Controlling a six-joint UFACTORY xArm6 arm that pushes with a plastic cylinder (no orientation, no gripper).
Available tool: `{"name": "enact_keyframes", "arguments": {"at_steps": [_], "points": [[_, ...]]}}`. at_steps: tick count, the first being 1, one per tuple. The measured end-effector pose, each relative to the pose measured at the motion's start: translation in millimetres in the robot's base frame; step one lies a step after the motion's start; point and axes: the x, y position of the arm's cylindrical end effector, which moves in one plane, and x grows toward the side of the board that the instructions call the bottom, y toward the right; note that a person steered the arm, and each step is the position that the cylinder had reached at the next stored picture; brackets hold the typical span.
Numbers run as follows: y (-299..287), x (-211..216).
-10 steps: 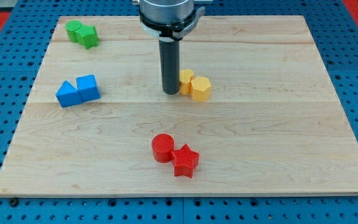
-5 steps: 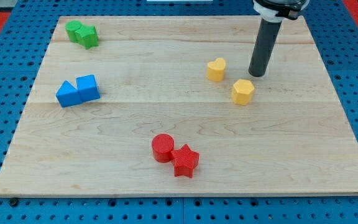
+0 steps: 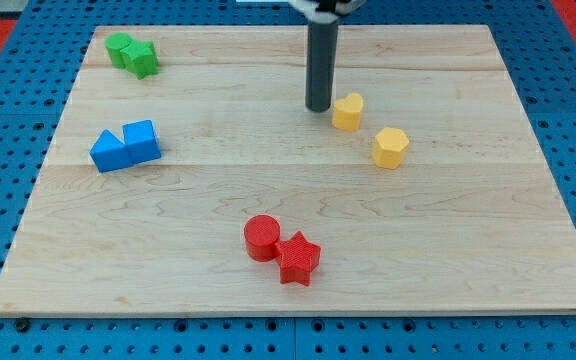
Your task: Push the yellow heart towards the top right
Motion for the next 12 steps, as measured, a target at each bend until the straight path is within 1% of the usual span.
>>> {"name": "enact_keyframes", "arguments": {"at_steps": [1,2,3,4,5,6,7,8,9,11,12], "points": [[-1,18],[16,-38],[40,-106],[58,-135],[20,-85],[5,-2],[5,17],[35,20],[42,6],[69,-84],[72,-95]]}}
